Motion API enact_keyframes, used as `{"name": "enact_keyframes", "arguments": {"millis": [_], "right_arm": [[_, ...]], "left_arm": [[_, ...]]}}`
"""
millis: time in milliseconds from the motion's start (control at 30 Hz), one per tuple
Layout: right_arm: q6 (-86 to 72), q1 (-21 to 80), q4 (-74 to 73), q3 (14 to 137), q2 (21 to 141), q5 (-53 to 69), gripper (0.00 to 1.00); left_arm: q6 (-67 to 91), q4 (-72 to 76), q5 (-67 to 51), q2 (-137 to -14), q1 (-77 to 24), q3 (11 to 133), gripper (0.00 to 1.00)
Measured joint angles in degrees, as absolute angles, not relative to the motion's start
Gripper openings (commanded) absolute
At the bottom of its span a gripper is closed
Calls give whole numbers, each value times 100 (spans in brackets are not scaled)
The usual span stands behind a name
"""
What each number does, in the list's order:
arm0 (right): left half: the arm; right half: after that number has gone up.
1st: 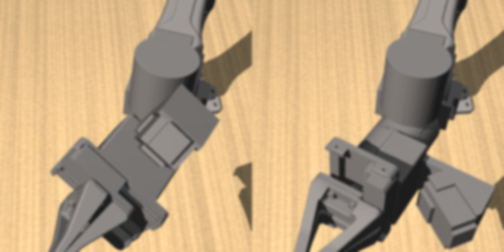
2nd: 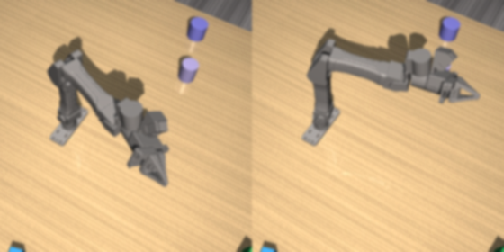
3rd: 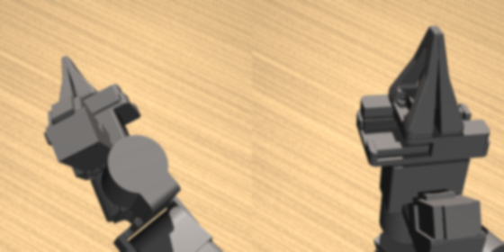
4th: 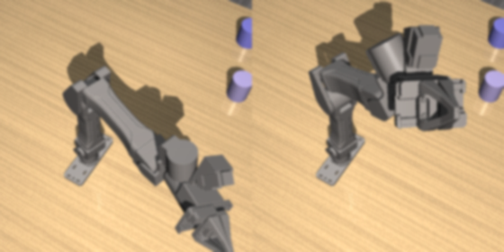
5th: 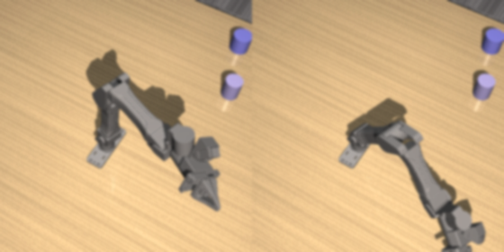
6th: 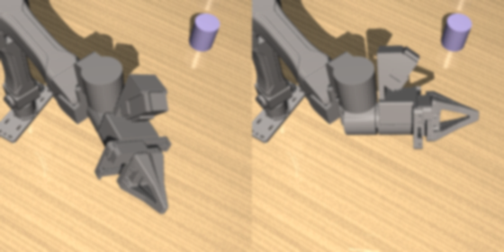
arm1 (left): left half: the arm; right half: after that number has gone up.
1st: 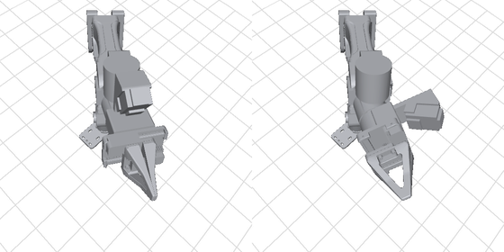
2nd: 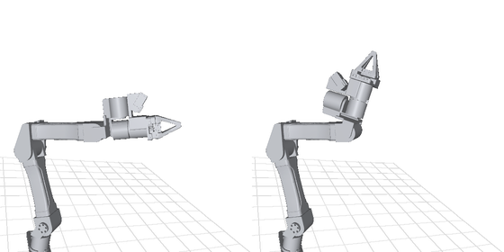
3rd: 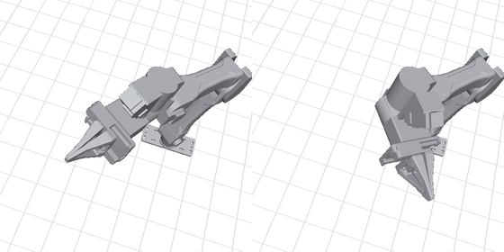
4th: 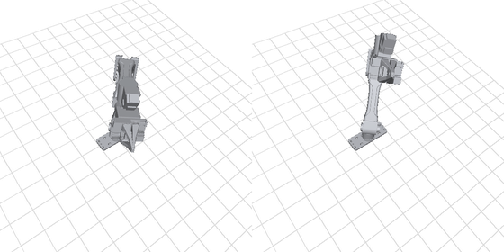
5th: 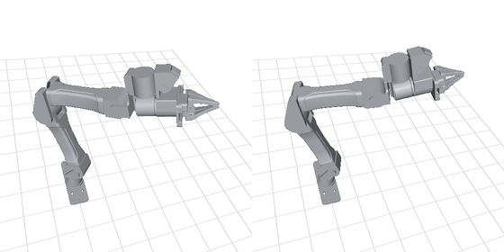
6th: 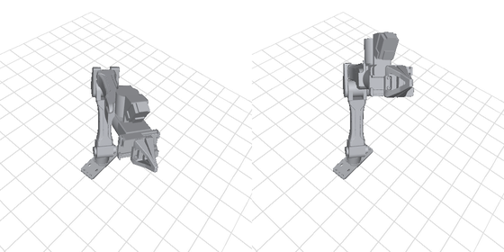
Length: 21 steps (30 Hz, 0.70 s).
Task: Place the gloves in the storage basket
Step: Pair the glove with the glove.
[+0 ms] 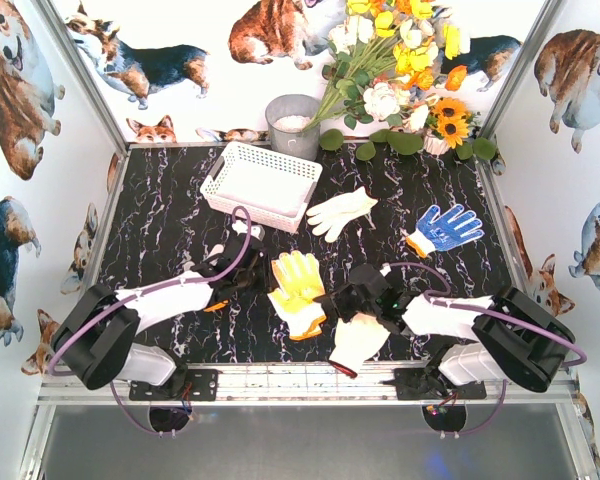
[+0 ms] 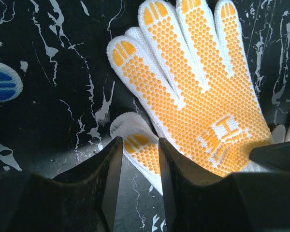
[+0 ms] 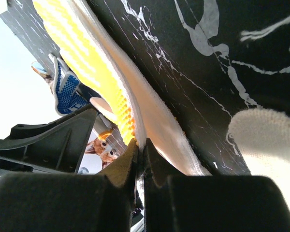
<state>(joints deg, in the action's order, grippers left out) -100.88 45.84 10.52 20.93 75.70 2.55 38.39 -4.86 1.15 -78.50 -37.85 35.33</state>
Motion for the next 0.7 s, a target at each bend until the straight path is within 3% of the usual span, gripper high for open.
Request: {"name": "enact_keyframes", "arguments": {"millis": [700], "right_arm": [[-10219, 4718, 1103, 2093, 7649, 141, 0]], "left_arm": [[3612, -298, 338, -8278, -3767, 3566, 3]]}}
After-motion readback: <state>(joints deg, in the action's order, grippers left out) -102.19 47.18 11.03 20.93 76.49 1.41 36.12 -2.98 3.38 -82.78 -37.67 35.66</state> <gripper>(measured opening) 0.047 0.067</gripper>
